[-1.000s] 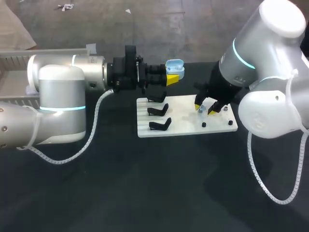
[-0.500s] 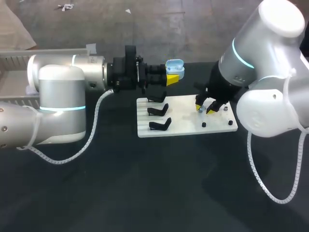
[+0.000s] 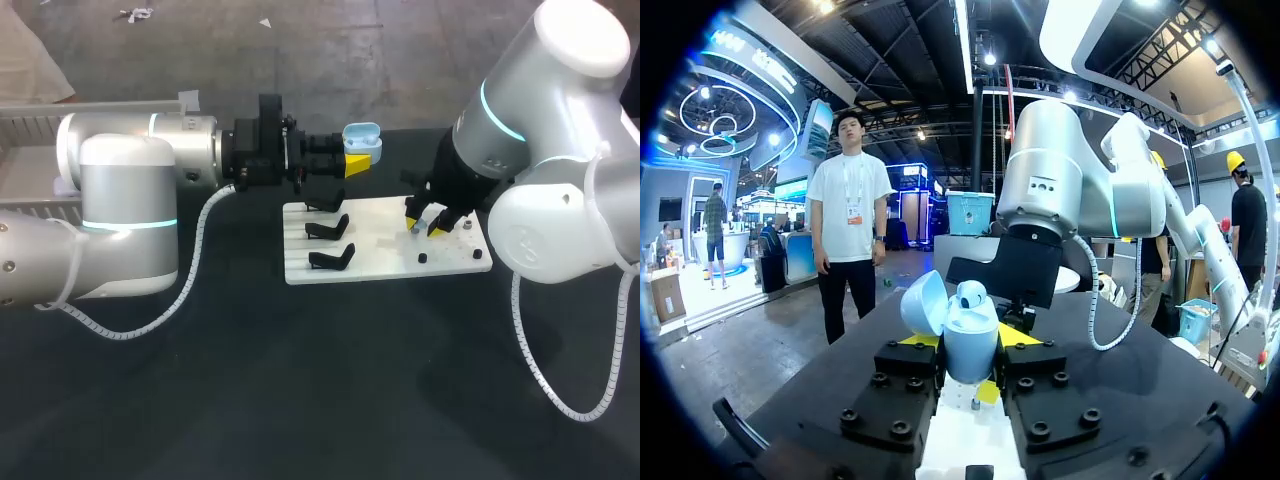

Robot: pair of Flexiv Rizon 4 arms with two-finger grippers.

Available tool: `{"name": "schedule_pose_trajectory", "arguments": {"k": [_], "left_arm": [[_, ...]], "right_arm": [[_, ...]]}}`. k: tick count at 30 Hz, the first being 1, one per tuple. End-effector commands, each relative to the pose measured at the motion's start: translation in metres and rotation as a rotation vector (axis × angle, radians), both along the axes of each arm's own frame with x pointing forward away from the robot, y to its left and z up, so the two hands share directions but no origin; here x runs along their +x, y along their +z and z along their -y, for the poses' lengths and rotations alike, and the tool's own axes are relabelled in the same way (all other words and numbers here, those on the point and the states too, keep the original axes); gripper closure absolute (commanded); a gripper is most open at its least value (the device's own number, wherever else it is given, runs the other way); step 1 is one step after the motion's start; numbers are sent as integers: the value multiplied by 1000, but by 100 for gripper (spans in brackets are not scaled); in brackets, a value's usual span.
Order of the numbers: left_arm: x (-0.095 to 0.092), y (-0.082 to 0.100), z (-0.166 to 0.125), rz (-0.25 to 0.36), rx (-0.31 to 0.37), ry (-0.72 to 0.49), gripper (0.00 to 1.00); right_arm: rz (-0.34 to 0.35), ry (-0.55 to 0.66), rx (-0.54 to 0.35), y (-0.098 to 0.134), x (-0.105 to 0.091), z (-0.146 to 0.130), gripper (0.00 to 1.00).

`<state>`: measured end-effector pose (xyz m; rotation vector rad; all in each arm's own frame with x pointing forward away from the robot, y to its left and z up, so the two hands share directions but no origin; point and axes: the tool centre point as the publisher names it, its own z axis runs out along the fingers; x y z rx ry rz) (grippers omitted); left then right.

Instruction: Pick up each earbud case from the left stands, insert the matching earbuds, close the lid, and place the case in the box.

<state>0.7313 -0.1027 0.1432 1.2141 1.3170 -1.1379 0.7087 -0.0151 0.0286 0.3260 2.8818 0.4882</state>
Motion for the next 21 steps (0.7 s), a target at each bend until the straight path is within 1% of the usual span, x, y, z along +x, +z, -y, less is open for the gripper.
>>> {"name": "schedule_pose_trajectory", "arguments": {"k": [1, 3, 5, 6, 8, 10, 13, 15, 19, 21], "left_arm": [[0, -1, 1, 4, -3, 4, 100], [0, -1, 1, 4, -3, 4, 100], [0, -1, 1, 4, -3, 4, 100], [0, -1, 1, 4, -3, 4, 100], [0, -1, 1, 4, -3, 4, 100], [0, -1, 1, 4, -3, 4, 100], [0, -1, 1, 4, -3, 4, 100], [0, -1, 1, 4, -3, 4, 100], [0, -1, 1, 4, -3, 4, 100], [0, -1, 1, 4, -3, 4, 100]], "right_arm": [[-4, 2, 1, 0, 2, -1, 72], [-5, 4, 1, -1, 2, -1, 74], [-7, 7, 0, -2, 2, -2, 80], [-7, 7, 0, -2, 2, -2, 80], [-8, 8, 0, -2, 2, -2, 86], [-9, 8, -1, -2, 2, -2, 87], [-11, 8, -1, -3, 2, -3, 90], [-12, 9, -2, -3, 2, -3, 100], [-13, 14, -3, -1, 1, -4, 100], [-12, 18, -4, 3, 0, -3, 100]]}}
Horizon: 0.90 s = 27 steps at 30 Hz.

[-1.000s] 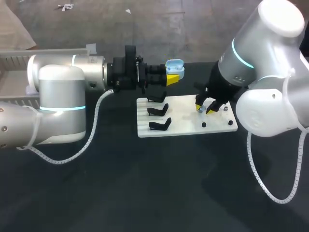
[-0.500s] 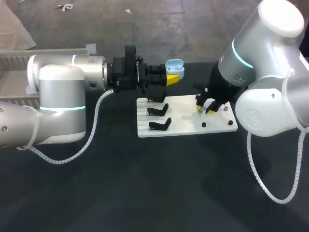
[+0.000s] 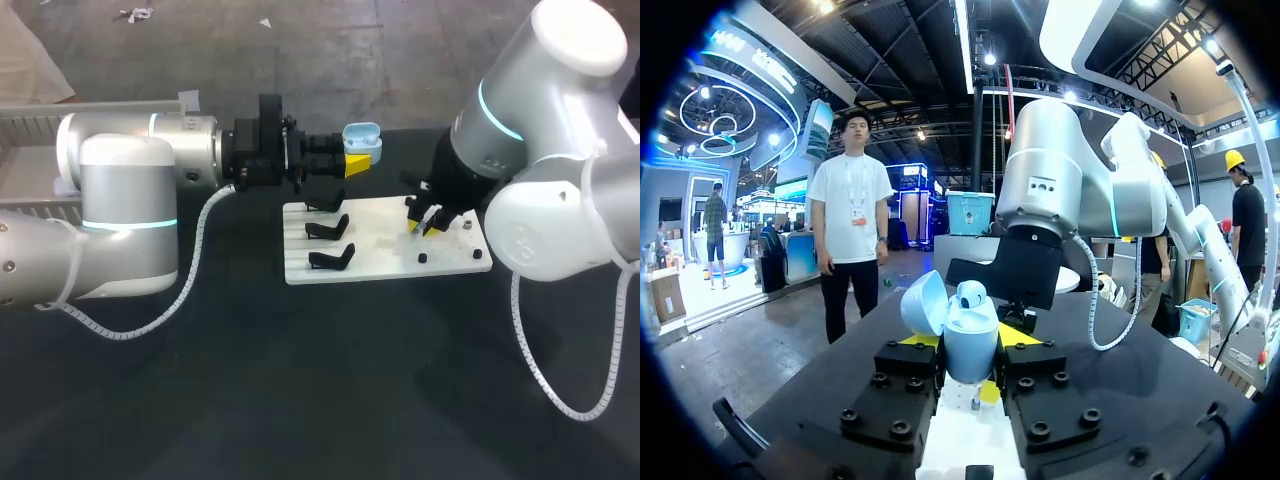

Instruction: Pick up each earbud case from the left stands, insert the matching earbuds, close the lid, and place the case in the box.

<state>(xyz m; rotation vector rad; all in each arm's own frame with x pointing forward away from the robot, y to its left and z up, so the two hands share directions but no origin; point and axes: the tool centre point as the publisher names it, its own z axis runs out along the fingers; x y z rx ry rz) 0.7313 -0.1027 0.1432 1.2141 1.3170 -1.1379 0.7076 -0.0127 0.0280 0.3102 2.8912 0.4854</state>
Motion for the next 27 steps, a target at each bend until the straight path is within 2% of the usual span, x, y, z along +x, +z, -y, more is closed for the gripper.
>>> {"name": "schedule_pose_trajectory", "arguments": {"k": [1, 8, 16, 27], "left_arm": [[0, -1, 1, 4, -3, 4, 100], [0, -1, 1, 4, -3, 4, 100], [0, -1, 1, 4, -3, 4, 100], [0, -1, 1, 4, -3, 4, 100]], "right_arm": [[-6, 10, -1, 6, 0, -1, 100], [3, 49, -13, 25, -8, 3, 100], [-22, 136, -50, 52, -26, 7, 100], [-23, 239, -128, 103, -55, 11, 100]]}}
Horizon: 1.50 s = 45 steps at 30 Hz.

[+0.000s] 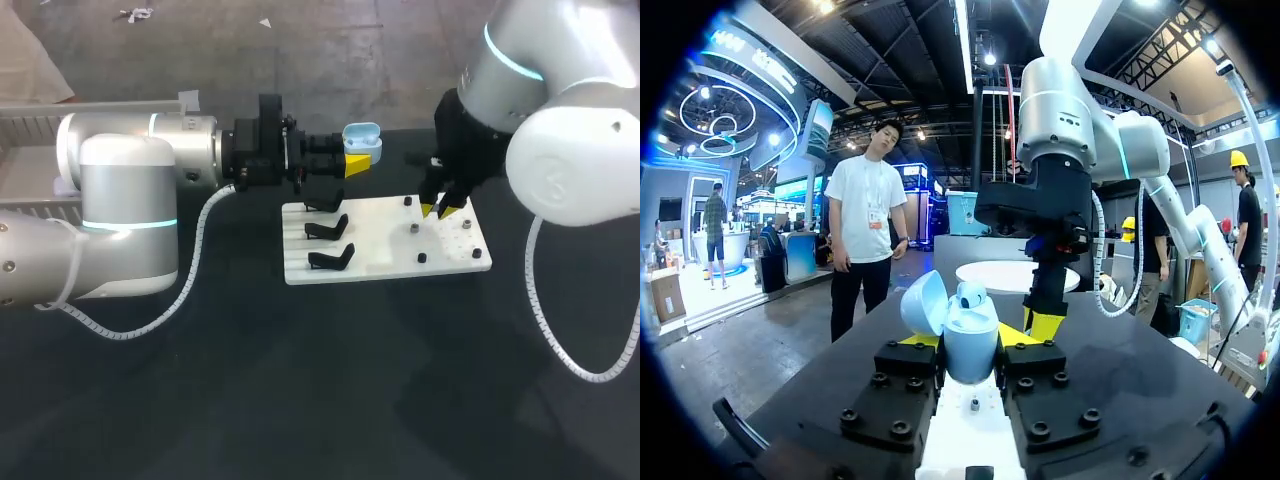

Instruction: Pick up each earbud case from the left stands, insert the matching earbuds, close the lid, and place the case in the box.

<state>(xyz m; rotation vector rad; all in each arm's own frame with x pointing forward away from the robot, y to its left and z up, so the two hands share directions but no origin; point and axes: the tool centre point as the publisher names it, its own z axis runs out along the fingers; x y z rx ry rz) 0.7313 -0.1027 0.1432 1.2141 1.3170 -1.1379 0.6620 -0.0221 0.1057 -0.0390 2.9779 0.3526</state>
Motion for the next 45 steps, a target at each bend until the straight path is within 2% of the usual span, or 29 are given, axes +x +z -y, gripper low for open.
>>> {"name": "schedule_pose_trajectory", "arguments": {"k": [1, 12, 24, 37, 41, 43, 45], "left_arm": [[0, -1, 1, 4, -3, 4, 100], [0, -1, 1, 4, -3, 4, 100], [0, -1, 1, 4, -3, 4, 100], [0, -1, 1, 4, -3, 4, 100], [0, -1, 1, 4, -3, 4, 100], [0, -1, 1, 4, -3, 4, 100], [0, -1, 1, 4, -3, 4, 100]], "right_arm": [[2, 6, -13, 30, -11, 1, 100], [9, 137, -61, 70, -19, -22, 100], [72, 270, -74, 100, 3, -61, 100], [124, 337, -104, 112, 27, -83, 100], [131, 351, -112, 114, 29, -88, 100], [168, 347, -113, 113, 30, -90, 100], [168, 347, -113, 113, 30, -90, 100]]}}
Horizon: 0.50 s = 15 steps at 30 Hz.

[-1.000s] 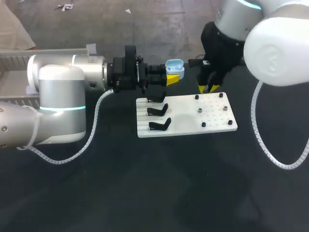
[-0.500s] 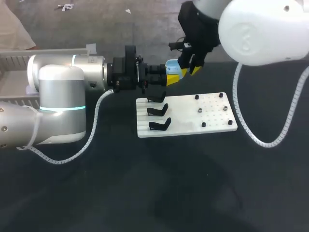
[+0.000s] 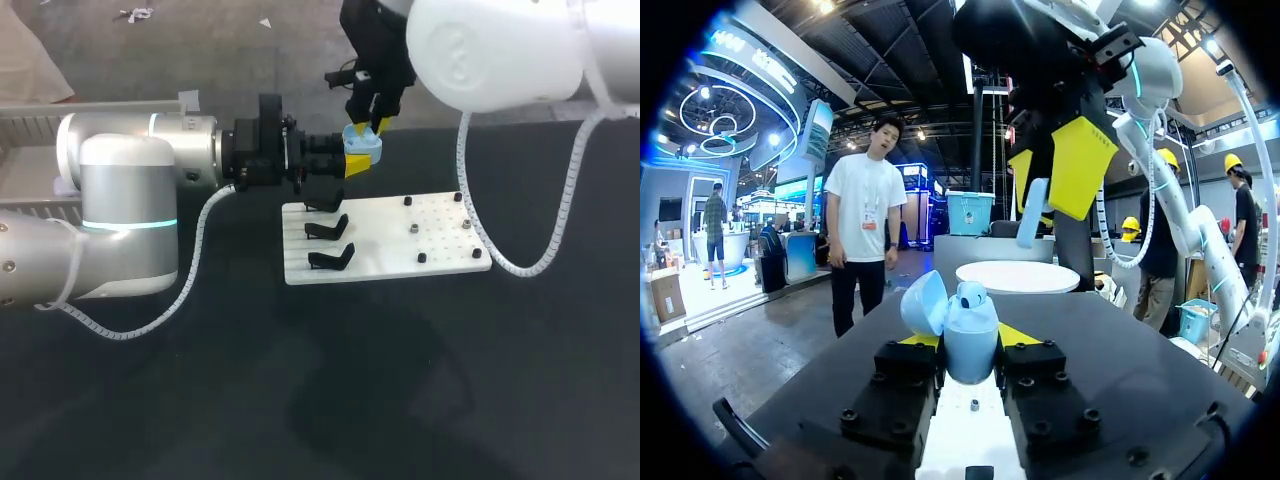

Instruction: Pick up each earbud case from the left stands, insert the matching earbuds, close the lid, and place the case in the box.

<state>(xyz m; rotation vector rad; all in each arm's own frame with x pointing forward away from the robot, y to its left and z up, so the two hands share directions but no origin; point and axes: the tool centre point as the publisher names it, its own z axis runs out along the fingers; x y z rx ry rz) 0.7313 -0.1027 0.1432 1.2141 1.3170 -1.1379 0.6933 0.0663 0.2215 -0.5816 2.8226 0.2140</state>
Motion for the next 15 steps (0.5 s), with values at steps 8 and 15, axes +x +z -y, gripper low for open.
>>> {"name": "schedule_pose_trajectory", "arguments": {"k": [8, 15], "left_arm": [[0, -1, 1, 4, -3, 4, 100], [0, -1, 1, 4, -3, 4, 100]], "right_arm": [[13, -6, -2, -2, -1, -2, 100], [13, -6, -2, -2, -1, -2, 100]]}}
